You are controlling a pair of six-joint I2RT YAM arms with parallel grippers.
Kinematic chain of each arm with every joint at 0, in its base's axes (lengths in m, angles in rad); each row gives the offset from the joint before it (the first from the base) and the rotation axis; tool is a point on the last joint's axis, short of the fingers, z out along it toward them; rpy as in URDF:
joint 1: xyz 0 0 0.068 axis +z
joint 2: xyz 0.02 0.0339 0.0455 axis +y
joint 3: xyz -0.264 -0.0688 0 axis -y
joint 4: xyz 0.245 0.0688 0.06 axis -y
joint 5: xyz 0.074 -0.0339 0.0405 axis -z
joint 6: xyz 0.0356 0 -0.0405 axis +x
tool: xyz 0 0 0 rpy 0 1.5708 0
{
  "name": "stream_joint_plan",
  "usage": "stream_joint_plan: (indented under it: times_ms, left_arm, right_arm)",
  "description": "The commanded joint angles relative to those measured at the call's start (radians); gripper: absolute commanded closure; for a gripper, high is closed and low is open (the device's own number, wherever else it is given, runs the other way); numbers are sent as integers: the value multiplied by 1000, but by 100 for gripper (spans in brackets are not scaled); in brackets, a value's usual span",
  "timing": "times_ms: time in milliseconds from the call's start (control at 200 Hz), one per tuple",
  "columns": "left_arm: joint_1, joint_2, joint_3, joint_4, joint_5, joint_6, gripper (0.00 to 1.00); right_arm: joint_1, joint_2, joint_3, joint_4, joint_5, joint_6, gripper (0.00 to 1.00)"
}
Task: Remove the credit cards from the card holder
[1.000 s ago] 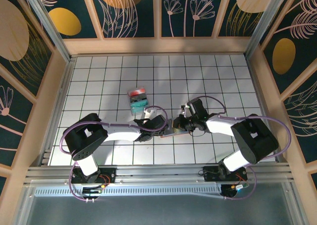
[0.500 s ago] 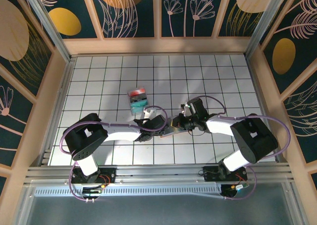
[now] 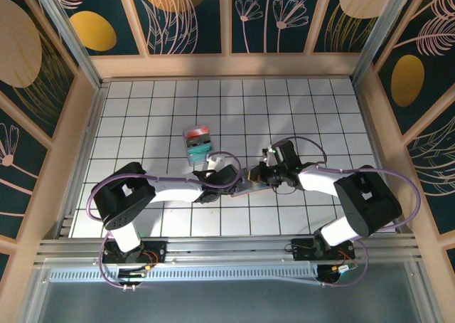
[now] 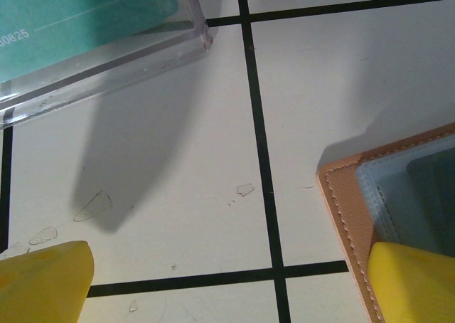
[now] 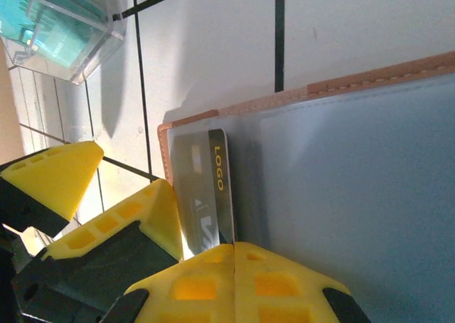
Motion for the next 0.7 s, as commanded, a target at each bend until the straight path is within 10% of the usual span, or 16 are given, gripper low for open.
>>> stream_joint_plan:
  times_ms: [0,691]
  left_arm:
    - [-5,28,2,-71,1,-7,1]
    - [-10,-80,30,78,6,135,1]
  right_arm:
    - [-10,-31,-1,-66,55,-31,100]
    - [-8,-58,-1,-88,75,-11,100]
